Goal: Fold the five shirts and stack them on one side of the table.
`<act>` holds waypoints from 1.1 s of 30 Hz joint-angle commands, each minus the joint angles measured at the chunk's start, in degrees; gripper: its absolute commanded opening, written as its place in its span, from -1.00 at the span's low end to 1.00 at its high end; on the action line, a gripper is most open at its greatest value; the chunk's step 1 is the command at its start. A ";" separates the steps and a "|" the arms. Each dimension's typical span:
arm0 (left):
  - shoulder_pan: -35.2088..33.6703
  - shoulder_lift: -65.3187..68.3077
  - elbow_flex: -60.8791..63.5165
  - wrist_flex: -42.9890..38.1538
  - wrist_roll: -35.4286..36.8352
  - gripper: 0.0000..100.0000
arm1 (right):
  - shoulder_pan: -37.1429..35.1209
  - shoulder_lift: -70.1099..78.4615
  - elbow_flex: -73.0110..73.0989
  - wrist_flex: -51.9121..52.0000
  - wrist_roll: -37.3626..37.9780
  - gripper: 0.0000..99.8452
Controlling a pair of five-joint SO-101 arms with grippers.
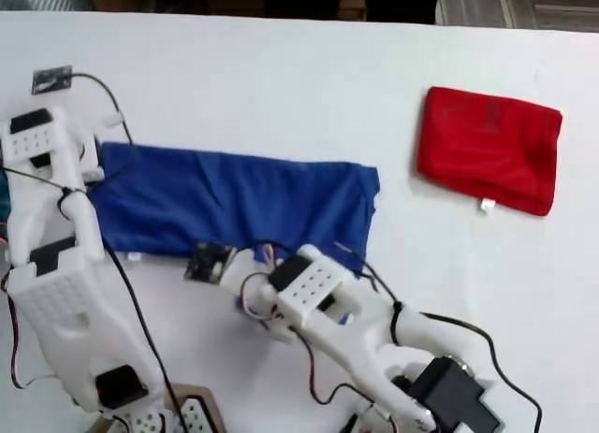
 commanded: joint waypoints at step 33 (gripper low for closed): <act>-0.88 -16.88 20.97 -5.27 0.44 -0.95 | 0.13 14.81 -7.74 1.63 0.18 -0.97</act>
